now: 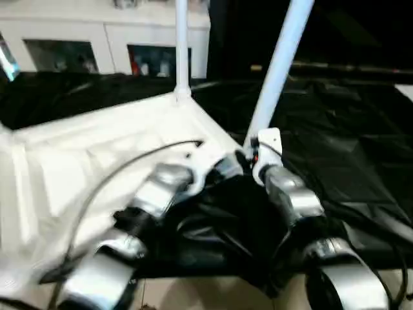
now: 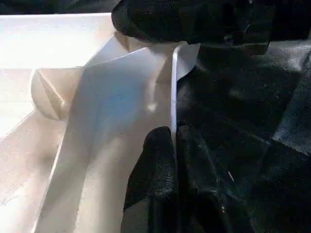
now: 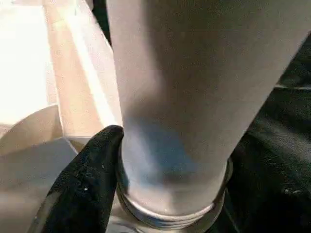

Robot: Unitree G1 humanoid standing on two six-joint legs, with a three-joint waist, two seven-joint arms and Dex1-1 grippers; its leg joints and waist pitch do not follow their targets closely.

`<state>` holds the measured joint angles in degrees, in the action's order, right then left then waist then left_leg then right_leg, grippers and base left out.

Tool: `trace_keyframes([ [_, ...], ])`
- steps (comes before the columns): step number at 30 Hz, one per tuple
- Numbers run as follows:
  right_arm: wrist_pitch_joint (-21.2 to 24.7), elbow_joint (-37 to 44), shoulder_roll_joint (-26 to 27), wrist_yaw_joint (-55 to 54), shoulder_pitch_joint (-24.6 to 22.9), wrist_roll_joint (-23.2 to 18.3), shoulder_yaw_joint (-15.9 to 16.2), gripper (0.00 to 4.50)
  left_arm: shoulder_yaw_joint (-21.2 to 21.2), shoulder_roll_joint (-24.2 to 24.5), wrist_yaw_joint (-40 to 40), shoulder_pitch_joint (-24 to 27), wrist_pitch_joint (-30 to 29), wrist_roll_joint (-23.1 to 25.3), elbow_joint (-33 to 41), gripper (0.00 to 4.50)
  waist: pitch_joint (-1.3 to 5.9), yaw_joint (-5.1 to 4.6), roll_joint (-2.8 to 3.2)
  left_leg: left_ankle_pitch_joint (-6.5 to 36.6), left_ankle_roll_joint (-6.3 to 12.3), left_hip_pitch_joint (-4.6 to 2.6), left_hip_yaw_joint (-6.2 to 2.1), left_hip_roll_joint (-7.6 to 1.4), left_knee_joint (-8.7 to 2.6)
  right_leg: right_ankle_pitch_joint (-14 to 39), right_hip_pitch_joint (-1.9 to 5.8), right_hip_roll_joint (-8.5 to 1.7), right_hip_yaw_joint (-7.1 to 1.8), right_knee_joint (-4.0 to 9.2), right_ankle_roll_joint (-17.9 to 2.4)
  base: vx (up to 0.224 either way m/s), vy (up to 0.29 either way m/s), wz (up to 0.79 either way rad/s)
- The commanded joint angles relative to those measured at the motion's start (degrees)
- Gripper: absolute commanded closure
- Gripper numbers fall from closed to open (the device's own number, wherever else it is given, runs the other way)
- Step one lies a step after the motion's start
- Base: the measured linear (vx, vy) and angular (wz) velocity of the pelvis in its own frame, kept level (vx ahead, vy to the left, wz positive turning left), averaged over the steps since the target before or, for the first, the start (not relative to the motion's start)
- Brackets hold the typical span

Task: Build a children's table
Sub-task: Rotate leg to tighten

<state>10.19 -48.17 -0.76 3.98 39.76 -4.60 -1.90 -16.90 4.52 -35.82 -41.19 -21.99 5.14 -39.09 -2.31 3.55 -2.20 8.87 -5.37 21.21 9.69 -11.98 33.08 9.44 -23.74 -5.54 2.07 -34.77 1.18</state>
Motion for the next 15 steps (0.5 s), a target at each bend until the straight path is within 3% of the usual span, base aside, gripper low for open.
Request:
trace_keyframes([
  [1,0.29,-1.81,5.00,3.90,-0.16,-0.57,3.37,1.03,-1.16,-3.61,1.69,-0.58,1.76,-0.95,-1.66,4.50,3.30,-0.02,-0.40,21.36,-0.19,-0.27,0.41,0.17,-4.11,22.05,1.83,-1.22,-0.82,5.27,-6.34,0.000,0.000,0.00],
  [6,-0.56,-1.09,1.52,7.85,0.06,-0.29,2.69,0.53,-0.62,-0.64,-2.41,0.62,3.66,-1.25,-0.88,4.50,3.18,-0.07,-0.41,22.09,0.14,-0.13,0.29,0.16,-4.25,24.63,1.92,-1.29,-0.69,5.55,-5.93,0.000,0.000,0.00],
  [10,-0.94,0.47,-1.49,12.14,-0.44,0.28,3.57,0.23,-0.21,1.21,-4.85,1.04,4.35,-1.46,-0.63,4.50,3.19,0.02,-0.45,21.58,0.32,-0.05,0.33,0.07,-4.26,23.69,2.00,-1.29,-0.70,5.49,-6.54,0.000,0.000,0.00],
  [14,1.00,7.97,-7.82,22.74,-3.48,0.10,6.51,0.03,0.07,4.70,-9.77,2.11,5.63,-2.08,0.71,4.50,3.20,0.24,-0.58,19.69,1.15,0.11,0.42,-0.01,-4.22,21.24,2.27,-1.31,-0.82,5.24,-7.34,0.000,0.000,0.00],
  [15,4.02,16.03,-13.99,33.74,-6.99,-1.25,9.55,0.03,-0.39,7.85,-16.16,3.29,7.25,-3.27,2.59,4.50,3.20,0.54,-0.50,18.58,1.66,0.08,0.48,0.02,-4.23,19.73,2.61,-1.07,-0.80,5.33,-7.37,0.000,0.000,0.00],
])
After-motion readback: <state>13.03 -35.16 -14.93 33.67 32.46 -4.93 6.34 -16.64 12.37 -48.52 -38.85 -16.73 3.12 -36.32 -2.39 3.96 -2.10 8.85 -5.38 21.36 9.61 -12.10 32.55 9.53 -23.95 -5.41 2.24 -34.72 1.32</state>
